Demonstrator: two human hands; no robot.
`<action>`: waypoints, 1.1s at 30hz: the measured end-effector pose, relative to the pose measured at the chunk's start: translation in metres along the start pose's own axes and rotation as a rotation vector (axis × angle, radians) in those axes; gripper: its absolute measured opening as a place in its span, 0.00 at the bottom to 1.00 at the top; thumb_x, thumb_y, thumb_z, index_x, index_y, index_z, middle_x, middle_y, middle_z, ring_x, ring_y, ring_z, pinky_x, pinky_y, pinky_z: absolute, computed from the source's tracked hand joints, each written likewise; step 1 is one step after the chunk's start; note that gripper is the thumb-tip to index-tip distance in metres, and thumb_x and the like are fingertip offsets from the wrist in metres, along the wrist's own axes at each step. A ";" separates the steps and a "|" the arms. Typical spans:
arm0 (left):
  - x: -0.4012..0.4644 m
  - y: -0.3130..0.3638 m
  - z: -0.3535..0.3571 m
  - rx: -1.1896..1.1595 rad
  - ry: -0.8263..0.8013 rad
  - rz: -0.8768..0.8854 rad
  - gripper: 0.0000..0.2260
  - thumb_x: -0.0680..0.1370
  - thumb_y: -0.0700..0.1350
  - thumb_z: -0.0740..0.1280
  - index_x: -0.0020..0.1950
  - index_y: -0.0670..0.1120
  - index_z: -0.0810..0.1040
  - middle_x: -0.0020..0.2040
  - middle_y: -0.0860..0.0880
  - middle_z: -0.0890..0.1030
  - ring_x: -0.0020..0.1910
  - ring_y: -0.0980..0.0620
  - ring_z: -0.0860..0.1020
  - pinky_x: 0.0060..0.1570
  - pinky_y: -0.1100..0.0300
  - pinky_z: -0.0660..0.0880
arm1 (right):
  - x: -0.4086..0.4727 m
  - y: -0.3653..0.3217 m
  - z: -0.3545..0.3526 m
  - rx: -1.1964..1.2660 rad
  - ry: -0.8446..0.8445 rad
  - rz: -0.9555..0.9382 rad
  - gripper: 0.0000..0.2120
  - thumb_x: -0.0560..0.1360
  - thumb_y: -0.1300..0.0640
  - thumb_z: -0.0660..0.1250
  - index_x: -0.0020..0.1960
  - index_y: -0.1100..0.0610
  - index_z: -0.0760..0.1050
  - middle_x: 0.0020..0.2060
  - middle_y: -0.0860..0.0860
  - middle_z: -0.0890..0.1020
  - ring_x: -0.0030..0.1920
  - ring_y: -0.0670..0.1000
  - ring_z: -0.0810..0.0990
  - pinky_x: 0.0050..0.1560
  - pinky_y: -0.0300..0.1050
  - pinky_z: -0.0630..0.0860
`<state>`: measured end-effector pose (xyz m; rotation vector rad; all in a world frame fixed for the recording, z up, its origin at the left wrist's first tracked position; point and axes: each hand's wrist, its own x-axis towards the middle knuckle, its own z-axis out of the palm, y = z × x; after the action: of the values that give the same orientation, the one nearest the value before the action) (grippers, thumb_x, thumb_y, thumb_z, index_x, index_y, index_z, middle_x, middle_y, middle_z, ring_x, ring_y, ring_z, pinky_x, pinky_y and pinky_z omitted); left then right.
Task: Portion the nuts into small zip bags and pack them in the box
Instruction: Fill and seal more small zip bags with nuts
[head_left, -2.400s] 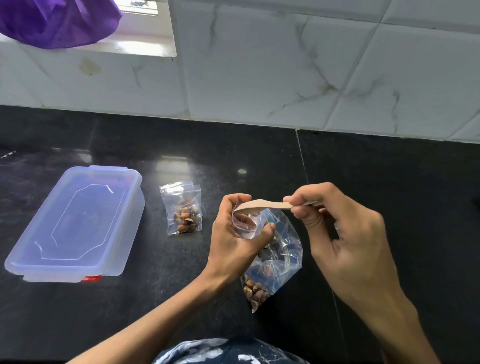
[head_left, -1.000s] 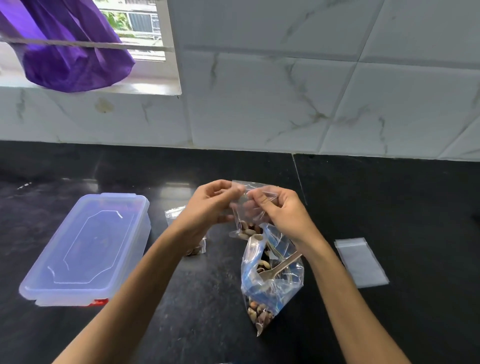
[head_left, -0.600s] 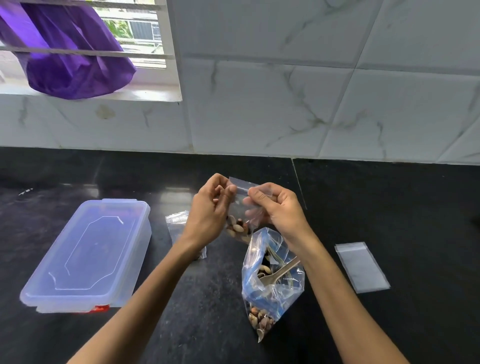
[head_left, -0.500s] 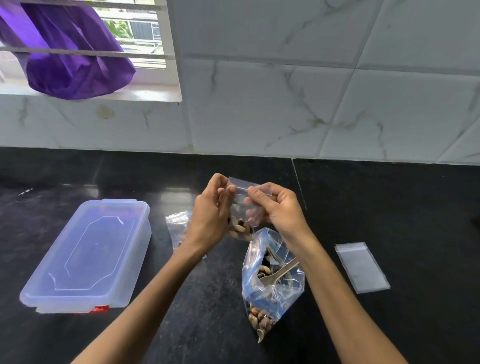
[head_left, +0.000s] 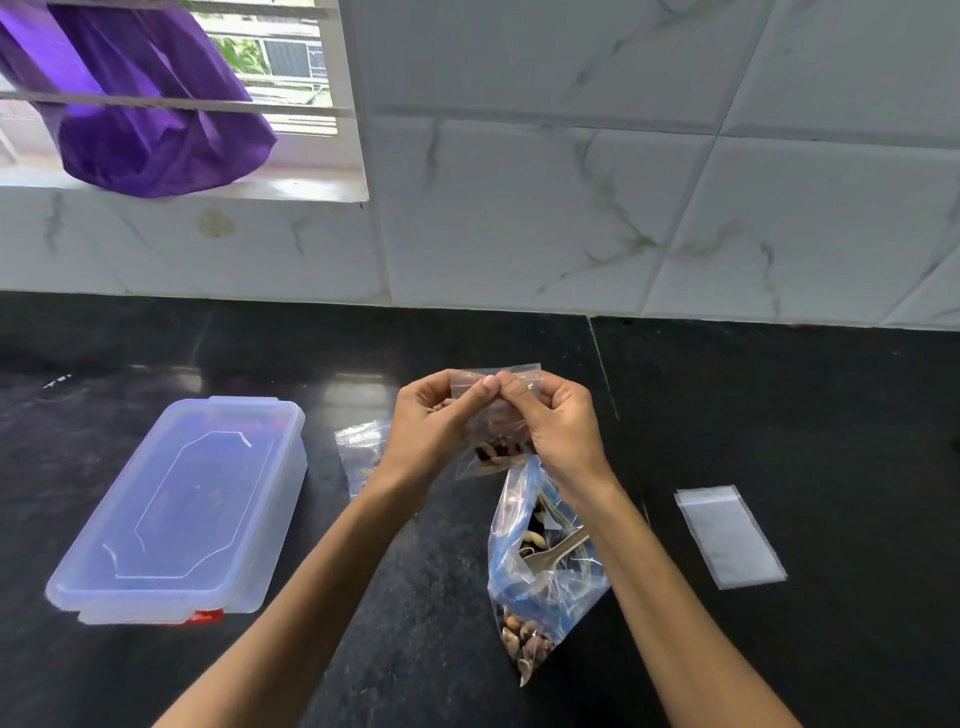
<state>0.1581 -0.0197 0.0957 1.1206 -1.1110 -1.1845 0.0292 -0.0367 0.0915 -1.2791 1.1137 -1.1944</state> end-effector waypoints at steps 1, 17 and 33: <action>0.000 0.001 0.000 -0.028 0.000 -0.013 0.09 0.73 0.46 0.69 0.46 0.41 0.81 0.40 0.44 0.84 0.40 0.50 0.84 0.40 0.58 0.80 | 0.000 0.000 0.000 -0.007 -0.006 0.002 0.10 0.77 0.55 0.66 0.48 0.61 0.81 0.40 0.55 0.85 0.42 0.53 0.85 0.44 0.49 0.82; 0.000 0.004 -0.003 -0.033 -0.006 -0.157 0.10 0.74 0.47 0.67 0.34 0.47 0.84 0.33 0.50 0.84 0.36 0.57 0.81 0.38 0.64 0.79 | -0.003 -0.002 -0.007 0.106 0.058 0.083 0.09 0.75 0.58 0.68 0.37 0.56 0.75 0.34 0.52 0.81 0.40 0.52 0.83 0.45 0.55 0.82; -0.003 0.007 0.004 -0.058 -0.084 -0.115 0.05 0.75 0.40 0.67 0.42 0.41 0.82 0.36 0.47 0.85 0.37 0.51 0.84 0.34 0.62 0.79 | -0.002 0.006 -0.002 0.146 0.090 0.125 0.12 0.78 0.54 0.65 0.36 0.56 0.72 0.34 0.55 0.79 0.42 0.59 0.82 0.46 0.61 0.81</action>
<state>0.1548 -0.0163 0.1026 1.1103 -1.0808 -1.3558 0.0273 -0.0355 0.0859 -1.0391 1.1325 -1.2255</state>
